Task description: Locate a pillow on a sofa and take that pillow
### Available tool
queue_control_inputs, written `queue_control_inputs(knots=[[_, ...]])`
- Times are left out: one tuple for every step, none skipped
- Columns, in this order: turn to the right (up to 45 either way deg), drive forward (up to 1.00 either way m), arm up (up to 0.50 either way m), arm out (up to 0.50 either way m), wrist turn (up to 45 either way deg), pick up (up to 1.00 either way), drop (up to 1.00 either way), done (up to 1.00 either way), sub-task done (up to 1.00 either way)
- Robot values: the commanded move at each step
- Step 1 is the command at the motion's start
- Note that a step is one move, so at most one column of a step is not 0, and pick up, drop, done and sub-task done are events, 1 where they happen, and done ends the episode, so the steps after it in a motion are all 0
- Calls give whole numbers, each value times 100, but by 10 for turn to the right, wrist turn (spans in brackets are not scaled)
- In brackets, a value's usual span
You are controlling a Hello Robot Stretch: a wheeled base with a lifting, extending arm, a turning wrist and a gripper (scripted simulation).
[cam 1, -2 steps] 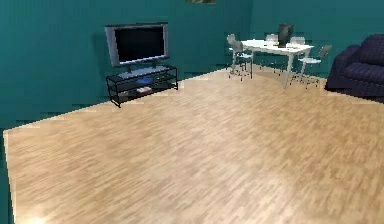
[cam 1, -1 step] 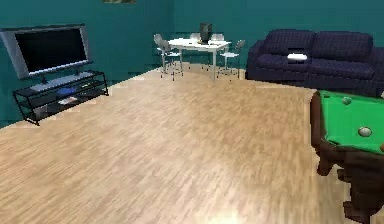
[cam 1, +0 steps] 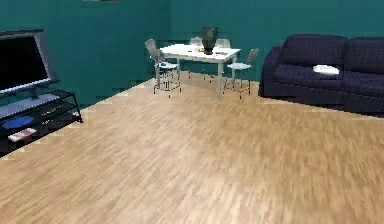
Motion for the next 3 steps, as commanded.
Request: queue_control_inputs(knots=[[270, 0, 0, 0, 0, 0, 0, 0, 0], [0, 5, 0, 0, 0, 0, 0, 0, 0], [0, 100, 0, 0, 0, 0, 0, 0, 0]])
